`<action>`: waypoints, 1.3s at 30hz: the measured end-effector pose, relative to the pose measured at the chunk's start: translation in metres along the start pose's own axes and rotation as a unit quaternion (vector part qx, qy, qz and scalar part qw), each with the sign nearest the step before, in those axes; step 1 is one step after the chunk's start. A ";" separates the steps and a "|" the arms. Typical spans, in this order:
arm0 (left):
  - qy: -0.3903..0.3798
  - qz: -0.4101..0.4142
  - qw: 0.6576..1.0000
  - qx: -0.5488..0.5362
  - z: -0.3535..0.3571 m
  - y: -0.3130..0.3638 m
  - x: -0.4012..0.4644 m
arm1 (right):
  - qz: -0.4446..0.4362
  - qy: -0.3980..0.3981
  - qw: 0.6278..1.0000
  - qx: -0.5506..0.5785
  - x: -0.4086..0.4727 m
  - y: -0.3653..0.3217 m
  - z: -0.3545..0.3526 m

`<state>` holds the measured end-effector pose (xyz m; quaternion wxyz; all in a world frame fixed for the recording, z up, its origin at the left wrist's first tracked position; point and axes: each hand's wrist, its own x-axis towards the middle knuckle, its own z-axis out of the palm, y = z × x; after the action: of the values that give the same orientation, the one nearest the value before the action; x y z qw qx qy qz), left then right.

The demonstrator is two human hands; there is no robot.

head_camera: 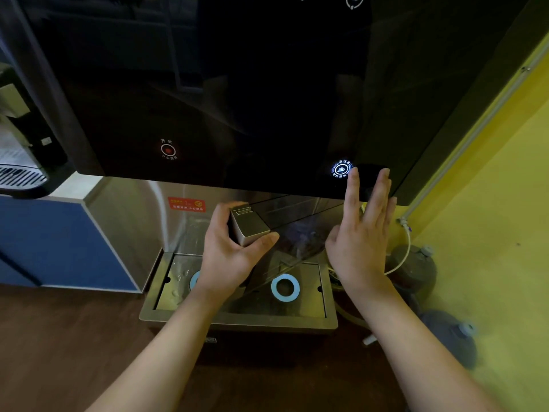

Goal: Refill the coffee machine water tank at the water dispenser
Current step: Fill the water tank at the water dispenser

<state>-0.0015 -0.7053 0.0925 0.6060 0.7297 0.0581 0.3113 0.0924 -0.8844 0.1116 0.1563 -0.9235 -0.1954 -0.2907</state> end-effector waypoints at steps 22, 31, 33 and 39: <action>-0.012 0.006 1.000 -0.008 -0.003 -0.001 0.002 | 0.010 -0.010 1.000 -0.022 0.003 -0.005 0.002; -0.014 -0.003 1.000 -0.002 -0.008 -0.005 -0.002 | -0.040 0.069 0.995 0.068 -0.009 0.000 0.004; -0.017 -0.004 1.000 0.002 -0.014 -0.004 -0.004 | -0.093 0.049 0.986 0.127 -0.017 0.000 0.011; -0.021 -0.027 0.999 -0.016 -0.049 0.002 -0.019 | -0.174 -0.135 0.960 0.174 -0.031 -0.017 0.024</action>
<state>-0.0426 -0.6731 0.0905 0.6266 0.7246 0.0603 0.2805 0.0730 -0.8683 0.0775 0.2337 -0.8643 -0.4201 -0.1478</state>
